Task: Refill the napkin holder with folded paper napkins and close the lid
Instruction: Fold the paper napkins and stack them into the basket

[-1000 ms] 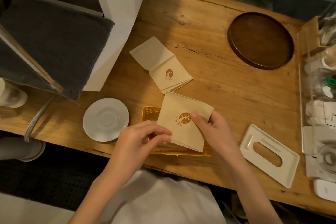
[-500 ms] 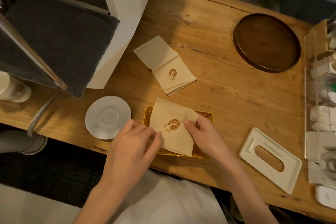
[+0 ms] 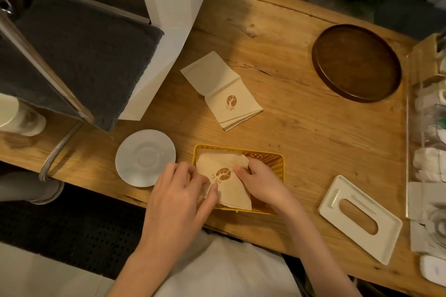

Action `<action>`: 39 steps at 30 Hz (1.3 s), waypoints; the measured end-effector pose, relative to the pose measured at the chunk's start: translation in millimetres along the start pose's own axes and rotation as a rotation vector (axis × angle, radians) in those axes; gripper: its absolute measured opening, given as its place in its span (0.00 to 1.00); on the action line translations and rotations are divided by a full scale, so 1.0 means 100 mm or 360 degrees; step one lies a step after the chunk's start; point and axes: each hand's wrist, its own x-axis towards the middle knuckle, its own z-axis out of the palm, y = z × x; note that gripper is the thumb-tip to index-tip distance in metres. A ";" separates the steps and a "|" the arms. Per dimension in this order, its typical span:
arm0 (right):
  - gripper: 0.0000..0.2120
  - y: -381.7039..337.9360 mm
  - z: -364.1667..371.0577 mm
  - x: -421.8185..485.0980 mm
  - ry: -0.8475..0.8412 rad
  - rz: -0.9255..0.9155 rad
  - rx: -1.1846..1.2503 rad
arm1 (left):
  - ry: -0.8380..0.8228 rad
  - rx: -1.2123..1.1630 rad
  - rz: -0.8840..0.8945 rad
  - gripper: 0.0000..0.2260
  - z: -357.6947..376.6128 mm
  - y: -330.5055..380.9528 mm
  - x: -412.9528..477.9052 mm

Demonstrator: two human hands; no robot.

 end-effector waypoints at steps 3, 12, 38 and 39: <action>0.09 0.00 0.01 0.03 0.0010 0.0054 -0.0089 | -0.0048 0.0042 0.0029 0.18 0.07 -0.02 0.00; 0.12 0.04 0.13 0.11 0.0034 0.0217 -0.0189 | -0.0103 0.0044 0.0255 0.17 0.24 0.02 0.03; 0.09 -0.01 0.20 -0.07 0.0540 -0.0022 -0.1010 | -0.0384 0.0389 0.0130 0.27 0.34 0.13 0.08; 0.08 0.00 0.20 -0.07 0.0557 -0.0037 -0.0980 | -0.0378 0.0396 0.0127 0.27 0.34 0.13 0.08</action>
